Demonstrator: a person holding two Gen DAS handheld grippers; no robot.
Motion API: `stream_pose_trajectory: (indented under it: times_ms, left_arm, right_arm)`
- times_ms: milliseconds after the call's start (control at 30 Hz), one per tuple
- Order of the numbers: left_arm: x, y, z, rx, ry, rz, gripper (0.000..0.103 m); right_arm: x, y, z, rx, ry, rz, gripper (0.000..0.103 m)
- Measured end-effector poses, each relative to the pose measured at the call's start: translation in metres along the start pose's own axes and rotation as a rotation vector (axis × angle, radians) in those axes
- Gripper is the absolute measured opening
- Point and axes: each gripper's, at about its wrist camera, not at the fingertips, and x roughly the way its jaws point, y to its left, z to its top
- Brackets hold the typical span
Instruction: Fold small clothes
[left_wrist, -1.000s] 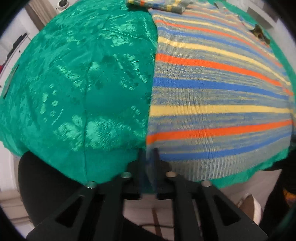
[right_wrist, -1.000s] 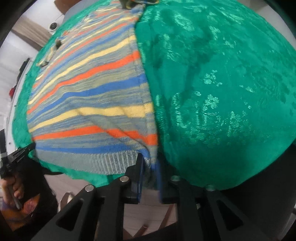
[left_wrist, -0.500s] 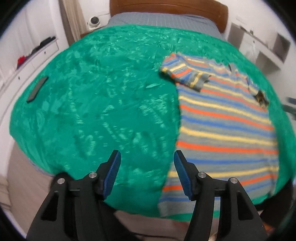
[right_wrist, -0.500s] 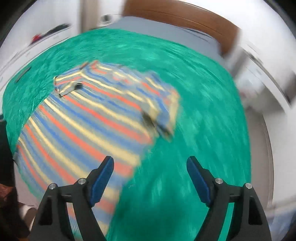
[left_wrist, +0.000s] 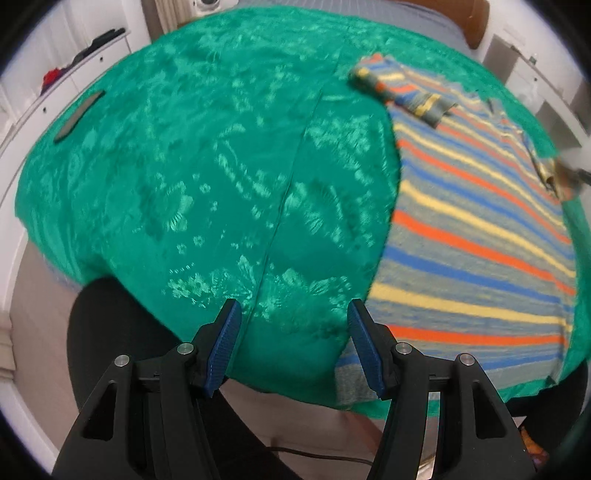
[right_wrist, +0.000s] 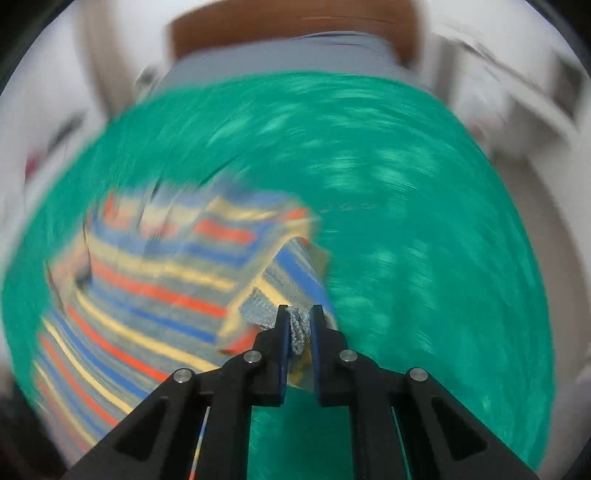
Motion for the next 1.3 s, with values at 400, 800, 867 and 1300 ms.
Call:
stream_pose_trajectory:
  times_ms: [400,800,867,1300]
  left_arm:
    - [-0.004,-0.021,0.002,0.030,-0.011,0.003,0.062]
    - [-0.002,-0.006,-0.005,0.004,0.003,0.047,0.062]
    - [0.000,-0.005,-0.005,0.001,0.010,0.049,0.062]
    - [-0.008,-0.033,0.002,0.067,0.004,0.070,0.062]
  right_arm:
    - [-0.022,-0.153,-0.085,0.381,-0.029,-0.215,0.003]
    - [-0.019,-0.194,-0.114,0.561,-0.050,-0.094,0.017]
    - [-0.031,-0.206,-0.118,0.619,-0.101,0.019,0.029]
    - [0.019,-0.229,-0.087,0.743,-0.055,0.346,0.002]
